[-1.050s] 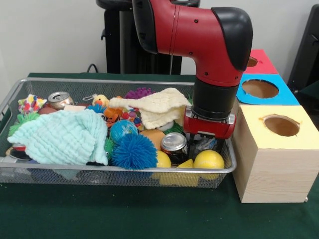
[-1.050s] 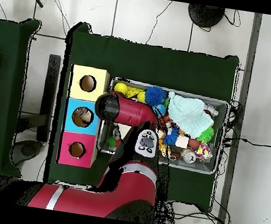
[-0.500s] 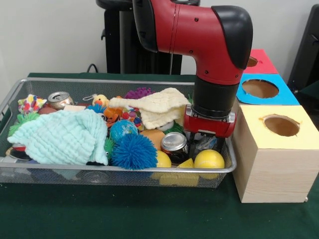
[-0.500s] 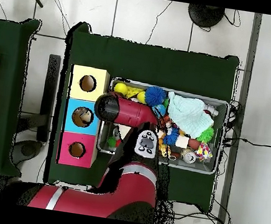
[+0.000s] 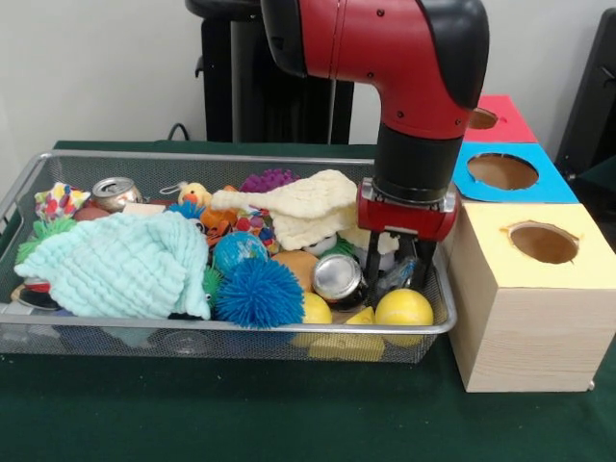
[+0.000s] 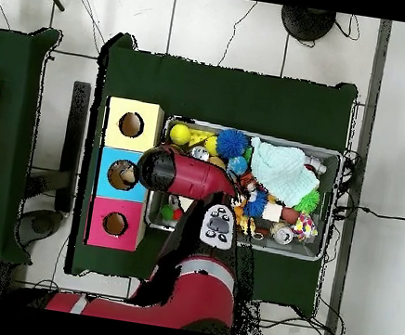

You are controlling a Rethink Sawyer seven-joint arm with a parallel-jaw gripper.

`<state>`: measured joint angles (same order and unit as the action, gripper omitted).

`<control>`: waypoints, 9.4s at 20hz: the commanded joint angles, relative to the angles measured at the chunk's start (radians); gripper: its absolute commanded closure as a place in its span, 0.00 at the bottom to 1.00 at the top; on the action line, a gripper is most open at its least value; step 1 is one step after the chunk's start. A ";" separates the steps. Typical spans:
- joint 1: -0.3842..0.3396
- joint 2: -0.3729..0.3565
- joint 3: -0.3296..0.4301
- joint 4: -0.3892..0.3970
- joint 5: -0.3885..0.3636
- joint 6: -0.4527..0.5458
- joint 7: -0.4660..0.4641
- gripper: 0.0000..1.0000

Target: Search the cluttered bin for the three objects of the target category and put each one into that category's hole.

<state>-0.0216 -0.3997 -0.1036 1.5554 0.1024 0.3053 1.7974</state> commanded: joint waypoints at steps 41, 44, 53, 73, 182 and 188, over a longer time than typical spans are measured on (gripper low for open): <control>-0.048 -0.371 0.061 0.039 -0.067 0.529 -0.008 1.00; -0.041 -0.376 0.062 0.044 -0.068 0.529 0.000 1.00; -0.015 -0.365 0.066 0.093 -0.062 0.454 0.040 1.00; 0.101 -0.396 0.055 0.243 0.014 0.319 0.171 1.00; 0.082 -0.324 -0.020 0.198 0.003 0.285 0.124 0.00; 0.086 -0.398 -0.036 0.182 0.007 0.396 0.107 0.00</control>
<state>0.0942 -0.7728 -0.1213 1.7652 0.1511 0.5272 1.7974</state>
